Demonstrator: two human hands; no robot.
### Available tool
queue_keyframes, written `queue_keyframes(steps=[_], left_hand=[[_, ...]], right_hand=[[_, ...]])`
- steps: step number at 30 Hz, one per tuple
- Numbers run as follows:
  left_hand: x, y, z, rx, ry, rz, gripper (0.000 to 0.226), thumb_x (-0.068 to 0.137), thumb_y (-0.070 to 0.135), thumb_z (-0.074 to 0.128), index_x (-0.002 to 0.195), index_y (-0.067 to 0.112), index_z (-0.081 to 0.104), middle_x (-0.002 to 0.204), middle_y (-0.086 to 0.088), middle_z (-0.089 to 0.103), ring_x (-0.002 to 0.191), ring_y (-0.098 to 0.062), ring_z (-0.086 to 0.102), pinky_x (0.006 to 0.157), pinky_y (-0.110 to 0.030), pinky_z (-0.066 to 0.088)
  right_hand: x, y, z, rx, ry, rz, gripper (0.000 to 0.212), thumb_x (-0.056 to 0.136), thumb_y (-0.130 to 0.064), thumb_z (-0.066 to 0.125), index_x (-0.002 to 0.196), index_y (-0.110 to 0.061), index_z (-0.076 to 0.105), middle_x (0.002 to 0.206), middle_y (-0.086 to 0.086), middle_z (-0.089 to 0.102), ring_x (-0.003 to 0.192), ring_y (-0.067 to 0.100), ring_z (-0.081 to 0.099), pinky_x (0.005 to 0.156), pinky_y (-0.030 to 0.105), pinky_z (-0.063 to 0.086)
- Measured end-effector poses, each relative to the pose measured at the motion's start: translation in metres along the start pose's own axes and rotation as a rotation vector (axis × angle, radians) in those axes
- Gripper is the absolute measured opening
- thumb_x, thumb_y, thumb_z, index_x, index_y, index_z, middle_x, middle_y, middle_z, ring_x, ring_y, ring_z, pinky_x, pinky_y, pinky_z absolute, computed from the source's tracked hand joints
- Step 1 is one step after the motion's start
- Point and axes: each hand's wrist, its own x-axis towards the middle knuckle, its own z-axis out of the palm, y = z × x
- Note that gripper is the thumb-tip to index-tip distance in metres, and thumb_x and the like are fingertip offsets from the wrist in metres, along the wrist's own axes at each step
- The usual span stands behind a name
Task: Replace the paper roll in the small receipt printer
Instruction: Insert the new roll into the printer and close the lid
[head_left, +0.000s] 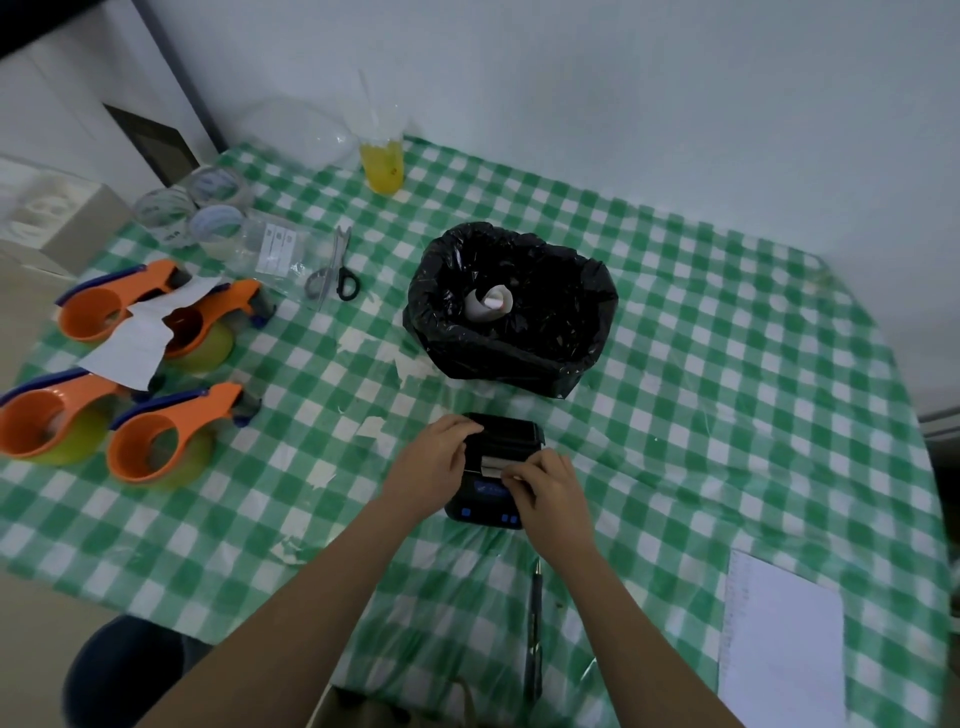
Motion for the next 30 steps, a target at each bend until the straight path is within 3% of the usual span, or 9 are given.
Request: queue_keyframes(steps=[6,9,12,16,21,24,26,28,30], left_hand=[[-0.006,-0.003,0.002,0.034,-0.043,-0.046,0.032,0.091,0.005,0.043,0.12,0.01,0.055,0.122,-0.01,0.058,0.106,-0.026,0.056,0.091,-0.035,0.047],[-0.003,-0.004,0.001,0.077,-0.075,-0.048,0.03,0.091,0.007,0.043,0.119,0.011,0.056,0.121,-0.009,0.058,0.105,-0.025,0.056,0.086,-0.03,0.044],[0.004,-0.002,-0.001,0.101,-0.094,-0.051,0.025,0.091,0.011,0.047,0.113,0.011,0.058,0.116,-0.009,0.06,0.101,-0.026,0.057,0.08,-0.031,0.043],[0.016,0.004,-0.002,0.051,-0.056,-0.154,0.021,0.085,0.02,0.06,0.104,0.011,0.062,0.106,-0.008,0.063,0.097,-0.025,0.059,0.078,-0.031,0.045],[0.031,0.007,-0.005,-0.039,-0.077,-0.362,0.028,0.074,0.015,0.072,0.098,0.007,0.058,0.094,-0.009,0.057,0.092,-0.028,0.057,0.075,-0.033,0.042],[0.04,0.01,-0.008,0.118,-0.136,-0.381,0.049,0.071,0.021,0.076,0.107,0.004,0.048,0.11,-0.018,0.052,0.104,-0.036,0.052,0.084,-0.044,0.045],[0.045,0.014,-0.008,0.278,-0.179,-0.398,0.058,0.071,0.027,0.076,0.113,0.004,0.043,0.119,-0.02,0.049,0.111,-0.037,0.047,0.088,-0.045,0.044],[0.049,0.016,-0.006,0.347,-0.215,-0.421,0.061,0.072,0.029,0.076,0.115,0.005,0.04,0.121,-0.021,0.048,0.114,-0.037,0.046,0.088,-0.045,0.045],[0.051,0.016,-0.004,0.365,-0.228,-0.436,0.063,0.072,0.03,0.075,0.117,0.005,0.039,0.123,-0.021,0.048,0.116,-0.037,0.046,0.088,-0.045,0.045]], right_hand=[[0.002,-0.006,-0.004,0.039,-0.085,0.026,0.01,0.084,-0.013,0.065,0.09,-0.009,0.07,0.086,0.007,0.058,0.082,0.017,0.049,0.072,0.016,0.035],[0.008,-0.009,-0.013,0.249,-0.038,0.24,0.009,0.086,-0.015,0.063,0.093,-0.012,0.068,0.084,-0.001,0.055,0.075,0.011,0.05,0.064,0.009,0.038],[0.019,-0.004,-0.027,0.417,0.076,0.535,0.006,0.087,-0.019,0.062,0.089,-0.013,0.064,0.078,0.001,0.06,0.069,0.016,0.055,0.056,0.015,0.04],[0.035,0.004,-0.033,0.319,-0.166,0.644,0.025,0.079,-0.029,0.071,0.077,-0.011,0.055,0.065,-0.003,0.052,0.059,0.011,0.048,0.052,0.023,0.037],[0.061,0.003,-0.038,0.054,-0.433,0.599,0.03,0.078,-0.028,0.071,0.066,-0.01,0.05,0.066,0.004,0.053,0.068,0.022,0.054,0.06,0.029,0.04],[0.08,-0.008,-0.042,-0.145,-0.592,0.554,0.032,0.078,-0.026,0.07,0.066,-0.008,0.046,0.067,0.004,0.048,0.073,0.025,0.053,0.054,0.028,0.038],[0.086,-0.014,-0.041,-0.233,-0.644,0.536,0.025,0.078,-0.023,0.068,0.079,-0.008,0.049,0.074,0.003,0.048,0.079,0.026,0.053,0.059,0.03,0.039],[0.087,-0.017,-0.038,-0.297,-0.652,0.535,0.027,0.08,-0.019,0.066,0.1,-0.007,0.053,0.094,0.008,0.056,0.087,0.027,0.057,0.067,0.031,0.041],[0.088,-0.015,-0.037,-0.301,-0.646,0.542,0.027,0.08,-0.019,0.066,0.099,-0.007,0.052,0.097,0.01,0.056,0.085,0.026,0.055,0.067,0.031,0.041]])
